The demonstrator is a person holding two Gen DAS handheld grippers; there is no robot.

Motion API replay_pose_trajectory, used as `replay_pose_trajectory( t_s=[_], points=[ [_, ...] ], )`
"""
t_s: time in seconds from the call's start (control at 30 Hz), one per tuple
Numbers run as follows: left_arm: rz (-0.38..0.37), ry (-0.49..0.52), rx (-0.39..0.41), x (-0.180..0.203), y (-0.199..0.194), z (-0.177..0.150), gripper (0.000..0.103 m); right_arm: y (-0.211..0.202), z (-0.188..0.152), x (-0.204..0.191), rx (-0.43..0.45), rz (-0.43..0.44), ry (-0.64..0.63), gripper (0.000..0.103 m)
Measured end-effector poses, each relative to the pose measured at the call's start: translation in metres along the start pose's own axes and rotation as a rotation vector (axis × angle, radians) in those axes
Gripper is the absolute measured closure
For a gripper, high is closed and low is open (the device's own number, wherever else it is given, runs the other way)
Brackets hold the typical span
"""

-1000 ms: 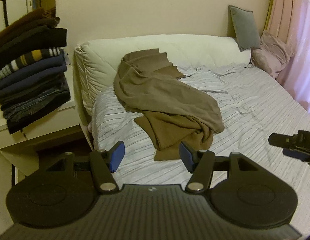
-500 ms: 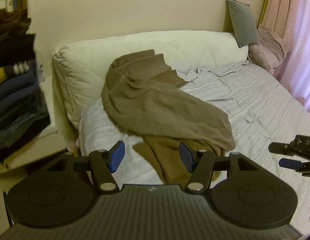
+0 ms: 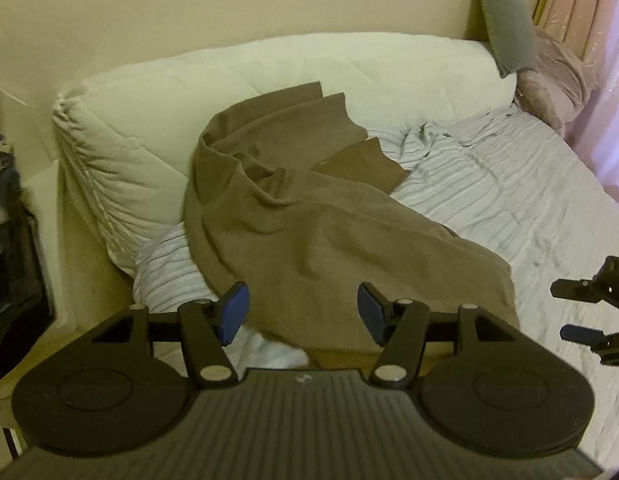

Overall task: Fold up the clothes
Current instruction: 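Reach both grippers into the olive garment and close on its fabric, then lift the olive garment with both grippers and lay it flat on the bed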

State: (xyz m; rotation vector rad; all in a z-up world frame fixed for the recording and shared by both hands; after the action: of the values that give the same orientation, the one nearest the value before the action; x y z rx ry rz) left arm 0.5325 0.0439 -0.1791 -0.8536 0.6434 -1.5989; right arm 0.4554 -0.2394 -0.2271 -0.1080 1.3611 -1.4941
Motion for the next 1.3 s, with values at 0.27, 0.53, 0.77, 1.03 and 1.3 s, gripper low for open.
replay_pose_trajectory(
  t_s=[0.27,0.53,0.77,1.03,1.3],
  points=[
    [0.005,-0.006,-0.036,0.000,0.064,0.028,0.047,0.055,0.031,0.031,-0.007,0.006,0.231,0.032],
    [0.041,-0.040,-0.048,-0.018,0.105,0.050,0.047,0.104,0.047,0.073,-0.045,-0.012,0.503,0.055],
    [0.077,-0.070,-0.021,-0.041,0.135,0.083,0.046,0.118,0.045,0.085,-0.046,-0.017,0.498,0.075],
    [0.054,-0.124,-0.074,-0.055,0.176,0.098,0.077,0.098,0.035,0.080,0.005,0.025,0.425,0.101],
    [-0.020,-0.161,0.010,-0.064,0.112,0.101,0.101,0.031,0.029,0.059,0.135,0.088,0.356,0.101]
  ],
)
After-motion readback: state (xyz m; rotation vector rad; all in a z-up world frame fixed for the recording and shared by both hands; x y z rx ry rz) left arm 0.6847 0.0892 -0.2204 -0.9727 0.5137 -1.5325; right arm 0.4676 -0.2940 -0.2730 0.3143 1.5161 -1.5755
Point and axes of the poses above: each gripper's, at about its wrist camera, not at the fingertips, and y roughly the way its jaws point, x to its right, z to its top, the point moved 7 cm from there along y, roughly the way its jaws point, and after that the axes turned 10 degrees about -y, right-handed, at the moved point
